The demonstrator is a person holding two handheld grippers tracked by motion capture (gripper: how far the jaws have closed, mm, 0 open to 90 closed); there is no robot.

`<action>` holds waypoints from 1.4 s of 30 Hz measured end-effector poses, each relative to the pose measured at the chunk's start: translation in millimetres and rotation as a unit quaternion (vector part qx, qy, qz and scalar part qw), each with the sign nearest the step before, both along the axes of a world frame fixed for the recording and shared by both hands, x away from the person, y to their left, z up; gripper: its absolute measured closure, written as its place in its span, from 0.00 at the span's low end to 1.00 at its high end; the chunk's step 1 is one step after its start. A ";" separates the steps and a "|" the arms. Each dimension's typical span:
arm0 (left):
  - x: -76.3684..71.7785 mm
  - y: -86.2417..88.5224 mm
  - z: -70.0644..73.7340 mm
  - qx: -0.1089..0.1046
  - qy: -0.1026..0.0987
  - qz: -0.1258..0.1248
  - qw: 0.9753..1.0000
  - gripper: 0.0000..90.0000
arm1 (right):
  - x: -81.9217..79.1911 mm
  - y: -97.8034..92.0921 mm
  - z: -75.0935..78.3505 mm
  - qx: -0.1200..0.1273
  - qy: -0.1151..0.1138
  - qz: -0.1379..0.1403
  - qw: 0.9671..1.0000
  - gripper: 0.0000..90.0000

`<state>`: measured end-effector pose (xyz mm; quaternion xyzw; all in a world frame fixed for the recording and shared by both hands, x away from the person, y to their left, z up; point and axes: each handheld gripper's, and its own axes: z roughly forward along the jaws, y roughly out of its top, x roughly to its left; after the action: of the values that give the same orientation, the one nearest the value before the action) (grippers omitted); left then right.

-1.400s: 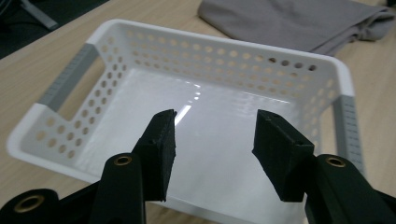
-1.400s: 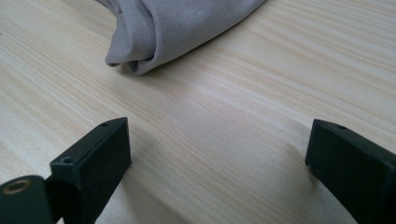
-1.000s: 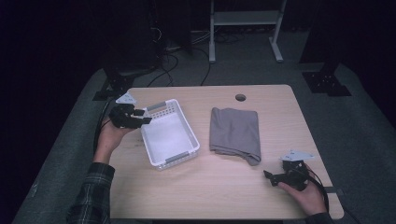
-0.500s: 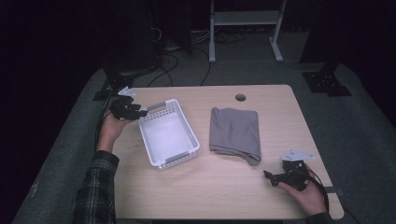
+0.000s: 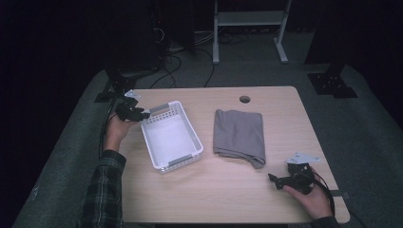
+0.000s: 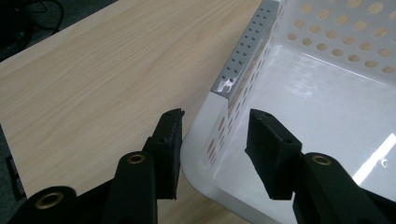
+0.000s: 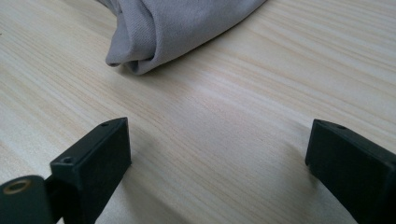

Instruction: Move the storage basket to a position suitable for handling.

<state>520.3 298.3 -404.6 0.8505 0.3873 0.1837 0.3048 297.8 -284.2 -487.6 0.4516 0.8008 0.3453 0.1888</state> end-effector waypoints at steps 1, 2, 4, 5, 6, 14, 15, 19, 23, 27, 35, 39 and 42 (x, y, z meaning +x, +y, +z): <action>-0.1 0.6 0.1 -0.001 0.000 0.002 1.000 0.68 | 0.0 0.0 0.0 0.000 0.000 0.000 1.000 0.06; -1.1 1.4 0.6 0.003 0.000 0.002 1.000 0.70 | 0.0 0.0 0.0 0.000 0.000 0.000 1.000 0.06; -2.5 1.4 1.3 0.011 0.000 -0.002 1.000 0.74 | 0.0 0.0 0.0 0.000 0.000 0.000 1.000 0.06; -3.3 1.5 1.7 0.014 0.001 -0.005 1.000 0.75 | 0.0 0.0 0.0 0.000 0.000 0.000 1.000 0.06; -3.3 1.5 1.7 0.014 0.001 -0.005 1.000 0.77 | 0.0 0.0 0.0 0.000 0.000 0.000 1.000 0.06; -15.0 1.6 2.0 0.017 0.002 -0.029 0.999 0.82 | 0.0 0.0 0.0 0.000 0.000 0.000 1.000 0.06; -16.9 2.3 1.8 0.013 0.003 -0.031 0.999 0.83 | 0.0 0.0 0.0 0.000 0.000 0.000 1.000 0.06; -21.6 3.6 2.8 0.004 0.015 -0.036 0.999 0.85 | 0.0 0.0 0.0 0.000 0.000 0.000 1.000 0.06; -29.2 1.9 3.3 -0.002 0.018 -0.039 0.999 0.86 | 0.0 0.0 0.0 0.000 0.000 0.000 1.000 0.06; -41.0 3.0 3.9 -0.018 0.032 -0.039 0.999 0.87 | 0.0 0.0 0.0 0.000 0.000 0.000 1.000 0.06; -61.1 7.9 4.9 -0.016 0.039 -0.046 0.998 0.87 | 0.0 0.0 0.0 0.000 0.000 0.000 1.000 0.06; -72.8 15.5 5.0 -0.014 0.040 -0.040 0.998 0.87 | 0.0 0.0 0.0 0.000 0.000 0.000 1.000 0.06; -80.0 23.9 4.4 -0.022 0.041 -0.032 0.998 0.87 | -0.1 0.0 0.0 0.000 0.000 0.000 1.000 0.06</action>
<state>440.3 322.2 -400.1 0.8625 0.3759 0.1300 0.3130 297.7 -284.2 -487.6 0.4518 0.8008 0.3450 0.1888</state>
